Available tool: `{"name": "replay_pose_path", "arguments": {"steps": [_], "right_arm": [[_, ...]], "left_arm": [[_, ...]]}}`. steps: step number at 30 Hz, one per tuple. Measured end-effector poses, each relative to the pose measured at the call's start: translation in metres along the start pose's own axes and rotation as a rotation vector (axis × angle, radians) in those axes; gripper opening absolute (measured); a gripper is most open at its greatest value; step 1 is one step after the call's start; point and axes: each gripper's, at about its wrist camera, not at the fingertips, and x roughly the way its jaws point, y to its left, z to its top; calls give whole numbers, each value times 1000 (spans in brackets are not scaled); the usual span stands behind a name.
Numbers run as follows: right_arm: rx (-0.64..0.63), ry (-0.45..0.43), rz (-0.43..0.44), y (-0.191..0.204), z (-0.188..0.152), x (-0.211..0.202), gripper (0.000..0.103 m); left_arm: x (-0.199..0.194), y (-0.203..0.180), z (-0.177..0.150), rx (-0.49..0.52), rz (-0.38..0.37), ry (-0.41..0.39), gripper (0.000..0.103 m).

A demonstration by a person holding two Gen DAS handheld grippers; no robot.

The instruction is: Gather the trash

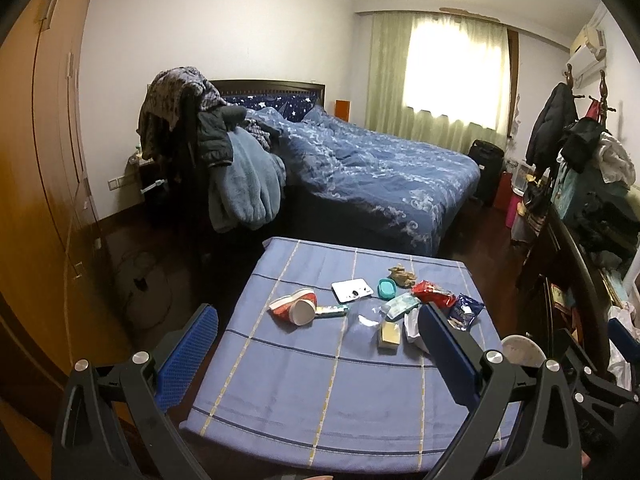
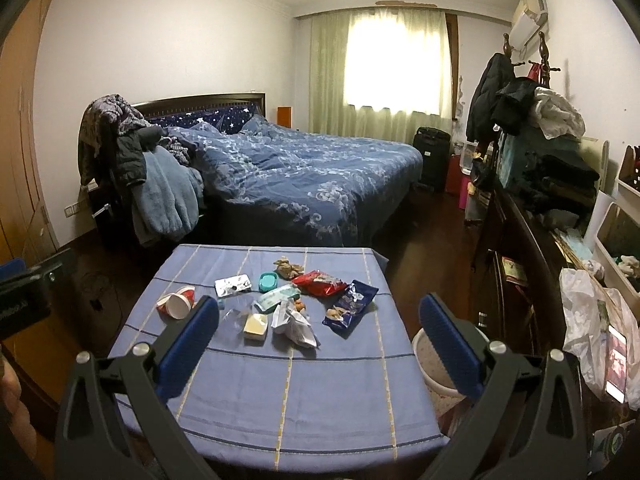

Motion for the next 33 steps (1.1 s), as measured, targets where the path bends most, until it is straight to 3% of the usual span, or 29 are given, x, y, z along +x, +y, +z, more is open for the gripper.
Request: {"name": "replay_pose_path", "arguments": {"steps": [33], "right_arm": [[7,3,13,-3,-4,2,100]], "left_arm": [[2,1,0,5,1,5,100]]}}
